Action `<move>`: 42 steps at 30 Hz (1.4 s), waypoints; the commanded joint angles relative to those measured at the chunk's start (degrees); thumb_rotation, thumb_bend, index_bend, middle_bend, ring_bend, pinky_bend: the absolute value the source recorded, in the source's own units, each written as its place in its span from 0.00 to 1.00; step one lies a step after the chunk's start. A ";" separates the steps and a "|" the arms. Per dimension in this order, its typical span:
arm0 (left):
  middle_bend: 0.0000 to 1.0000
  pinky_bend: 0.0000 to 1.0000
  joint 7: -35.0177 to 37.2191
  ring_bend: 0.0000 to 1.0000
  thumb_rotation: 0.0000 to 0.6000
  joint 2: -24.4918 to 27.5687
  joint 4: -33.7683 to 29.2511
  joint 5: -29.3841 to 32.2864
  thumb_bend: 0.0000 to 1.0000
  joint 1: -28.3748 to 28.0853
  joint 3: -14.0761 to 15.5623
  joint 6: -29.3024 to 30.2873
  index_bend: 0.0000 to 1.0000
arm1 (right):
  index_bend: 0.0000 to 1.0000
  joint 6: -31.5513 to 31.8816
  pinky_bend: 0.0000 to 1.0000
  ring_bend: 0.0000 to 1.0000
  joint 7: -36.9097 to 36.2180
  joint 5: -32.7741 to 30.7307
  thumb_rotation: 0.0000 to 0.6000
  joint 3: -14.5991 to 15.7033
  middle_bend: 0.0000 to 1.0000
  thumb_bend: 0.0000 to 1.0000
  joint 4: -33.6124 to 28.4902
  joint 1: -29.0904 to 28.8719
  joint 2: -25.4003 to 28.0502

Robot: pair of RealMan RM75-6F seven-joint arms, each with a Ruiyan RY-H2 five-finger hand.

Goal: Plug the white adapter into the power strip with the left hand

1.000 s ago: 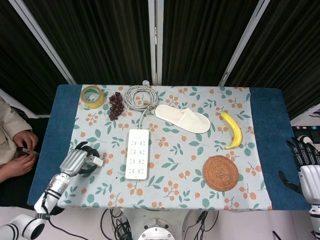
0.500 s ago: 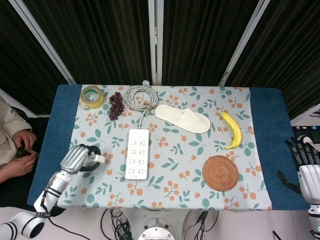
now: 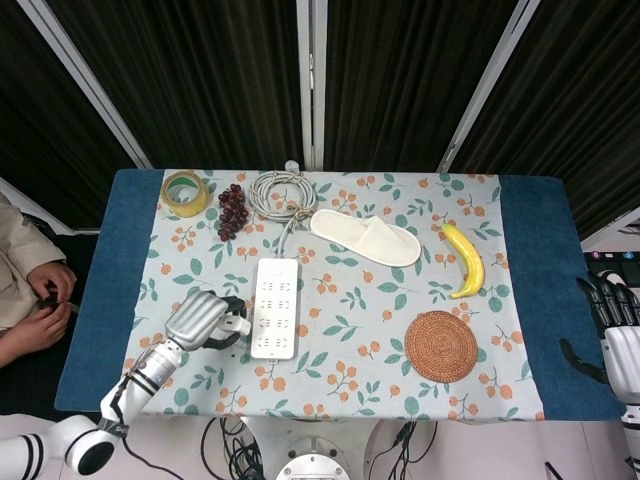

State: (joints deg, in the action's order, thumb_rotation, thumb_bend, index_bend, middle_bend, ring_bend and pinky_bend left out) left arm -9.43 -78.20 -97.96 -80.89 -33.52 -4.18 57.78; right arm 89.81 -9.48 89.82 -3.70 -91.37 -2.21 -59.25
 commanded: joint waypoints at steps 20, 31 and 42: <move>0.90 0.59 -22.68 0.76 1.00 -7.69 -8.70 15.56 0.44 -2.98 -0.24 1.76 0.78 | 0.00 -1.30 0.00 0.00 -2.14 -0.78 1.00 -0.06 0.00 0.22 2.02 -0.48 -0.36; 0.91 0.59 -25.09 0.77 1.00 -9.35 -8.14 17.83 0.45 -2.87 0.13 4.55 0.78 | 0.00 -1.44 0.00 0.00 -2.51 -0.87 1.00 -0.06 0.00 0.22 2.32 -0.57 -0.32; 0.91 0.59 -25.34 0.77 1.00 -9.23 -7.95 18.26 0.45 -2.88 0.61 5.40 0.79 | 0.00 -1.60 0.00 0.00 -2.43 -1.01 1.00 -0.06 0.00 0.22 2.36 -0.64 -0.40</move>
State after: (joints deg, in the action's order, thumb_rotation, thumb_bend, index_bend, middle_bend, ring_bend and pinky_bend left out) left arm -34.78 -87.44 -105.90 -62.65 -36.41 -3.57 63.17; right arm 88.20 -11.91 88.81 -3.76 -89.02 -2.84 -59.65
